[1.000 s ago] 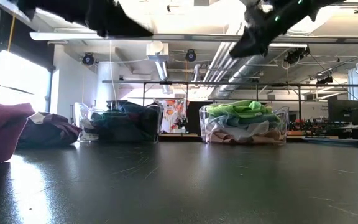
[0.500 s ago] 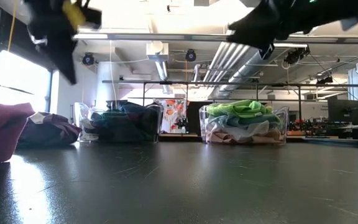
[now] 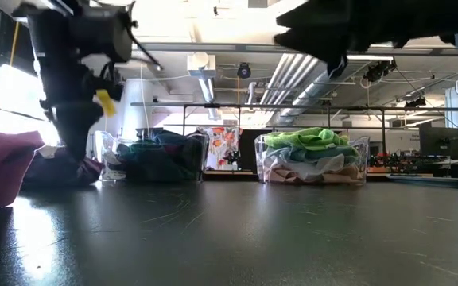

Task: Sort towels by color in basket
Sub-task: Put the violet microfiber towel into the left transparent bin

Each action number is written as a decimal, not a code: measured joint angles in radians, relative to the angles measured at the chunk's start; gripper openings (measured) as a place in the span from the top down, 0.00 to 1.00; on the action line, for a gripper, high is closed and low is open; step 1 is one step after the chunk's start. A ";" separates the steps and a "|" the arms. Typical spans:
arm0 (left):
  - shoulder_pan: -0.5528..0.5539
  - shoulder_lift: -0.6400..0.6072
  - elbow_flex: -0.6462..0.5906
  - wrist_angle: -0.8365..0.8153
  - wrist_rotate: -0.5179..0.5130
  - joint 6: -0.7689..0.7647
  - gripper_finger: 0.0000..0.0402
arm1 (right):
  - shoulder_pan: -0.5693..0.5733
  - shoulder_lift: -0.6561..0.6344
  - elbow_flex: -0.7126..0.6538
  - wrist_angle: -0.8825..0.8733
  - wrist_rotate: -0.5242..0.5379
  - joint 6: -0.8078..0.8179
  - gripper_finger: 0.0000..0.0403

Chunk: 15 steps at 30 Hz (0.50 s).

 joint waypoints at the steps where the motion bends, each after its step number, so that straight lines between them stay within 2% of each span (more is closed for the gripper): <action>1: 0.016 0.000 -0.017 0.012 0.010 0.007 0.30 | 0.000 0.022 0.012 0.000 0.000 0.000 0.66; 5: 0.061 0.000 -0.081 0.024 0.013 0.019 0.30 | 0.000 0.099 0.060 0.001 -0.001 0.007 0.66; 8: 0.075 0.000 -0.116 0.058 0.036 0.044 0.35 | 0.000 0.152 0.097 0.001 -0.001 0.002 0.66; 11: 0.079 0.000 -0.129 0.066 0.050 0.110 0.46 | -0.006 0.198 0.136 0.001 -0.001 -0.022 0.66; 15: 0.079 -0.002 -0.125 0.061 0.047 0.150 0.70 | -0.022 0.249 0.186 0.002 -0.018 -0.021 0.66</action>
